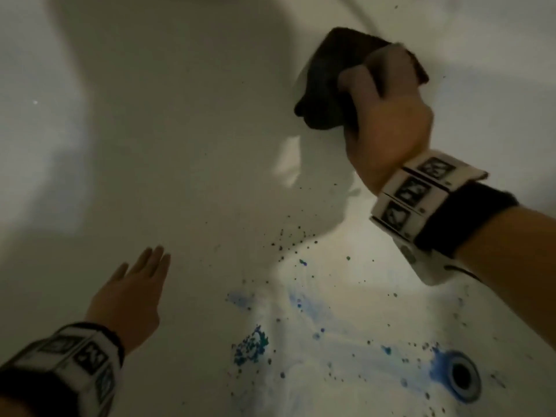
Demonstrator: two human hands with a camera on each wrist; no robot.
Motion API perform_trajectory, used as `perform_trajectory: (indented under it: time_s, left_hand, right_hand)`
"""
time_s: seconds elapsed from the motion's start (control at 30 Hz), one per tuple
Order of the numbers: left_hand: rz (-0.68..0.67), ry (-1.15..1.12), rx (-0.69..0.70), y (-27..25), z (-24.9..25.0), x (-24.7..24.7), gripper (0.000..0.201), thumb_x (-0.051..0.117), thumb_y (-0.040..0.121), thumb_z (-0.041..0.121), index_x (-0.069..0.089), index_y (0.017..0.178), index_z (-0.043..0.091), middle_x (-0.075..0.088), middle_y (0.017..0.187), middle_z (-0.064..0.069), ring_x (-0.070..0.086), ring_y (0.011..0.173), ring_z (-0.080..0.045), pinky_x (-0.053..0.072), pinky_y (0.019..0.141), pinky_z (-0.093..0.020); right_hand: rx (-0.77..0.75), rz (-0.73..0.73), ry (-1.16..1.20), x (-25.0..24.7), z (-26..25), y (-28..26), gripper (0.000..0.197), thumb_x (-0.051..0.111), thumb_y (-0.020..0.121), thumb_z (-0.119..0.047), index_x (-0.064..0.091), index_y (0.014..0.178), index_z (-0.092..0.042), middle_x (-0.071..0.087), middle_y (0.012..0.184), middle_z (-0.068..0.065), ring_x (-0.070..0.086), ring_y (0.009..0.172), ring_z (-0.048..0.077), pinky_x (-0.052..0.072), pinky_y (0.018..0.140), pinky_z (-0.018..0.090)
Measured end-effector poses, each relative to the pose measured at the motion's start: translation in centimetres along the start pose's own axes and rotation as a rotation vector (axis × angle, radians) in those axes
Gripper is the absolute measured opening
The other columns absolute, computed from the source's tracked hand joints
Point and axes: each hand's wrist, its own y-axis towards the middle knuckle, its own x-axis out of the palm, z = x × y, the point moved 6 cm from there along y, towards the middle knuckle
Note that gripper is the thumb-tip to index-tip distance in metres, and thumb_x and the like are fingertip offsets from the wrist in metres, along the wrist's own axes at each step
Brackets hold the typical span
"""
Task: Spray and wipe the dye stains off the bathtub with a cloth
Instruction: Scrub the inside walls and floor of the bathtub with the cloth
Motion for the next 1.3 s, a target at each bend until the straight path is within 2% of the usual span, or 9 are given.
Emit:
perform_trajectory:
  time_s: [0.2, 0.47, 0.63, 0.77, 0.9, 0.97, 1.07, 1.2, 1.3]
  left_hand:
    - [-0.219, -0.057, -0.024, 3.5, 1.8, 4.2, 0.108, 0.062, 0.084, 0.044, -0.022, 0.146, 0.016, -0.029, 0.152, -0.004, -0.013, 0.144, -0.022, 0.002, 0.117, -0.042]
    - [-0.163, -0.05, -0.035, 4.4, 2.3, 5.9, 0.118, 0.07, 0.08, 0.036, -0.025, 0.144, 0.009, -0.03, 0.15, -0.014, -0.011, 0.143, -0.033, 0.014, 0.117, -0.038]
    - [-0.108, -0.075, -0.054, 5.1, 3.2, 5.7, 0.102, 0.063, 0.087, 0.017, -0.02, 0.145, 0.005, -0.025, 0.152, -0.017, -0.008, 0.143, -0.037, 0.028, 0.111, -0.035]
    - [-0.134, -0.059, -0.02, 5.7, 2.8, 6.2, 0.119, 0.073, 0.077, 0.031, -0.022, 0.144, 0.006, -0.027, 0.151, -0.017, -0.011, 0.142, -0.038, 0.025, 0.112, -0.037]
    - [-0.111, -0.07, -0.009, 5.5, 2.6, 6.2, 0.12, 0.074, 0.076, 0.031, -0.021, 0.145, 0.006, -0.025, 0.152, -0.016, -0.011, 0.142, -0.037, 0.025, 0.112, -0.037]
    - [-0.106, -0.099, 0.0, 5.3, 2.7, 6.2, 0.12, 0.075, 0.076, 0.031, -0.021, 0.145, 0.008, -0.026, 0.152, -0.014, -0.013, 0.142, -0.036, 0.024, 0.113, -0.036]
    - [-0.104, -0.131, 0.002, 4.9, 2.6, 6.1, 0.118, 0.074, 0.077, 0.028, -0.021, 0.145, 0.009, -0.027, 0.152, -0.012, -0.014, 0.142, -0.034, 0.024, 0.113, -0.035]
    - [-0.079, -0.169, -0.008, 5.0, 2.5, 6.0, 0.116, 0.074, 0.078, 0.021, -0.02, 0.146, 0.009, -0.027, 0.152, -0.011, -0.013, 0.143, -0.034, 0.029, 0.111, -0.035]
    - [-0.088, -0.184, -0.009, 4.8, 2.6, 6.2, 0.114, 0.072, 0.079, 0.018, -0.019, 0.146, 0.01, -0.027, 0.152, -0.011, -0.014, 0.143, -0.034, 0.028, 0.112, -0.036]
  right_hand:
    - [0.031, -0.51, -0.184, 6.1, -2.7, -0.6, 0.057, 0.045, 0.094, -0.007, 0.022, 0.145, -0.016, 0.001, 0.155, 0.017, 0.006, 0.14, 0.04, 0.038, 0.099, 0.051]
    - [-0.029, -0.865, -0.227, 13.2, -3.8, -6.2, 0.082, 0.067, 0.079, -0.014, 0.016, 0.143, -0.018, -0.001, 0.151, 0.011, 0.005, 0.138, 0.04, 0.048, 0.084, 0.044]
    - [-0.036, -1.082, -0.145, 19.0, -5.0, -10.1, 0.077, 0.061, 0.085, -0.017, 0.016, 0.146, -0.022, -0.007, 0.153, 0.012, 0.003, 0.139, 0.041, 0.036, 0.103, 0.049]
    - [0.059, -1.245, -0.011, 21.7, -6.7, -13.4, 0.077, 0.059, 0.087, -0.016, 0.011, 0.148, -0.024, -0.01, 0.155, 0.009, -0.002, 0.141, 0.038, 0.03, 0.109, 0.049]
    - [-0.091, -1.393, 0.081, 21.1, -9.5, -17.2, 0.064, 0.055, 0.091, -0.023, 0.021, 0.145, -0.022, 0.006, 0.154, 0.008, 0.016, 0.139, 0.037, 0.026, 0.112, 0.044]
    - [-0.133, -1.346, 0.118, 19.7, -9.7, -17.6, 0.04, 0.058, 0.086, -0.016, 0.043, 0.123, -0.019, 0.032, 0.14, 0.008, 0.038, 0.125, 0.031, 0.037, 0.102, 0.036]
    - [0.068, -1.002, 0.296, 16.0, -8.7, -13.3, 0.018, 0.057, 0.078, -0.01, 0.049, 0.093, -0.014, 0.048, 0.111, 0.007, 0.047, 0.104, 0.027, 0.041, 0.082, 0.032]
    - [-0.026, -0.119, 0.239, 9.1, -8.8, -4.4, 0.038, 0.068, 0.061, -0.001, 0.062, 0.099, -0.006, 0.059, 0.108, 0.022, 0.048, 0.099, 0.034, 0.051, 0.061, 0.037]
    - [-0.077, -0.18, 0.058, 10.0, -10.9, -1.3, 0.057, 0.067, 0.075, -0.003, 0.049, 0.128, -0.012, 0.041, 0.137, 0.024, 0.041, 0.123, 0.042, 0.052, 0.074, 0.043]
